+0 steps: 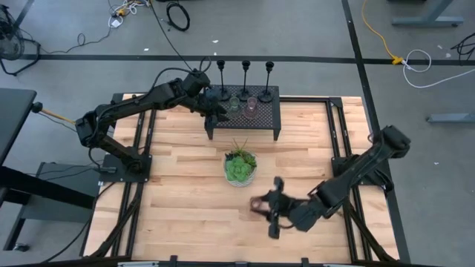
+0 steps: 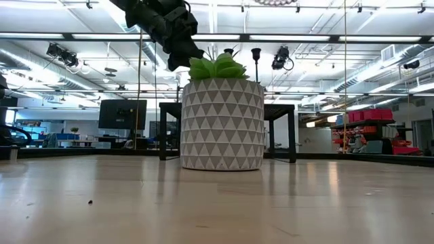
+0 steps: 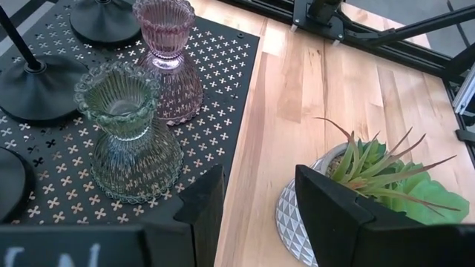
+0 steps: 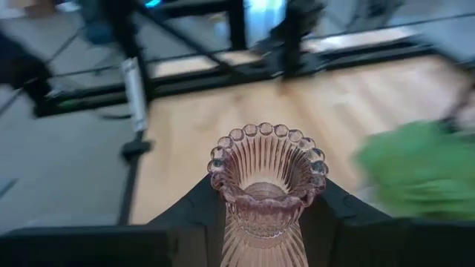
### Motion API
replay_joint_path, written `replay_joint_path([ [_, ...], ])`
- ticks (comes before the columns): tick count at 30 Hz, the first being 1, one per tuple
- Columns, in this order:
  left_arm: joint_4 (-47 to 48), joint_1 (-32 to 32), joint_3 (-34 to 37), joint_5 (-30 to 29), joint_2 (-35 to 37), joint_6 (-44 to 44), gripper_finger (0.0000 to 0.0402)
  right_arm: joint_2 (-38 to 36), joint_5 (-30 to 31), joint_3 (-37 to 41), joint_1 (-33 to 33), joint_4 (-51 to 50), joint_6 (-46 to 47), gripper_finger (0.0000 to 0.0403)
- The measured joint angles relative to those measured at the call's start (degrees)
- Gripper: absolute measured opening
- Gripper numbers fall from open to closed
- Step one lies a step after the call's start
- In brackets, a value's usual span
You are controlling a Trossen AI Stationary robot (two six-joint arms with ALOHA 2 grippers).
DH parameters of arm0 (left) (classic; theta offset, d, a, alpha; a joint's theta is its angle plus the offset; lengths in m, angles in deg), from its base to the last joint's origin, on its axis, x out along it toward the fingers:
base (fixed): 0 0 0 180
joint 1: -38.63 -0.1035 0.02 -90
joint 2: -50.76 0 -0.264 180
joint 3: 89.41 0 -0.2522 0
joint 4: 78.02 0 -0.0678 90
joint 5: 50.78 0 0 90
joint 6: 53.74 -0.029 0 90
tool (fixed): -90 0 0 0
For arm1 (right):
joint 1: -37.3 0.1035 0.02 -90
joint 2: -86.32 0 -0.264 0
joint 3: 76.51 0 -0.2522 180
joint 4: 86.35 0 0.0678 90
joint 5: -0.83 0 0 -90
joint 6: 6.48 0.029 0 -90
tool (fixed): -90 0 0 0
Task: Pick & Place candle stick holders
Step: Put the pink glass candle holder on the shelf aligned with the other pink and green glass candle holders
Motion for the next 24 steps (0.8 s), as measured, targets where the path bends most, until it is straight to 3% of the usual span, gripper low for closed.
replay_joint_path([
  [13,0.00,0.00,0.00,-0.01,0.00,0.05,0.0170,-10.56,11.02,0.00,-5.14,-12.52,-4.31,0.0119],
  [24,-0.04,0.51,0.00,-0.35,0.00,0.37,0.0170,-11.27,11.74,0.00,-15.61,-19.04,-8.12,0.0121],
])
